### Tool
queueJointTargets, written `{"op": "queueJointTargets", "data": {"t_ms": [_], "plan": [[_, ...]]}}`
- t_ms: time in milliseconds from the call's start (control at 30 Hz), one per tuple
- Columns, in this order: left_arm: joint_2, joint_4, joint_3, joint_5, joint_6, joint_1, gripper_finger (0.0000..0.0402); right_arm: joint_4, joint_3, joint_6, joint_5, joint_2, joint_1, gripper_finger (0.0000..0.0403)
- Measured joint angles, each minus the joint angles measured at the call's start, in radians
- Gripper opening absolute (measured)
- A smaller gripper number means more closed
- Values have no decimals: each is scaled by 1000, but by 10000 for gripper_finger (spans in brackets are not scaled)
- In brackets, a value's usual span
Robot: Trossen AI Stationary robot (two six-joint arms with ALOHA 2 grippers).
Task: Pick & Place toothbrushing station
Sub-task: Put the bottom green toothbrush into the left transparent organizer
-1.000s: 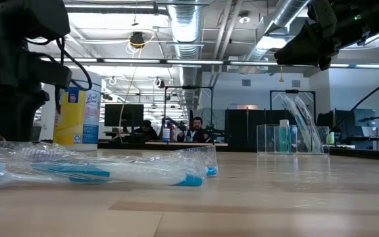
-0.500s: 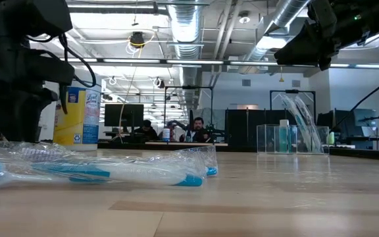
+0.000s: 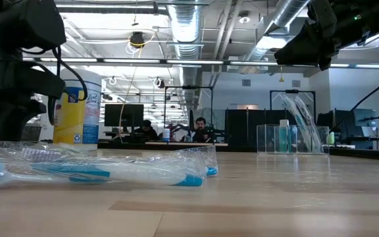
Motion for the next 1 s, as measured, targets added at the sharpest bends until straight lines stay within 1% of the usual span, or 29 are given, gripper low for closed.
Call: {"op": "queueJointTargets", "data": {"t_ms": [133,267,367,467,633,767,1000], "plan": [[0,0,0,4,0,0,136,0,0,0,0,0,0,128],[0,0,0,10,-14,0,111,0,0,0,0,0,0,128],[0,0,0,30,-45,0,84,0,0,0,0,0,0,127],[0,0,0,71,-47,0,53,0,0,0,0,0,0,128],[-2,1,2,104,-59,0,7,0,0,0,0,0,0,127],[-1,-2,19,105,-97,0,3,0,0,0,0,0,0,124],[-1,0,115,105,-99,0,0,0,0,0,0,0,0,123]]}}
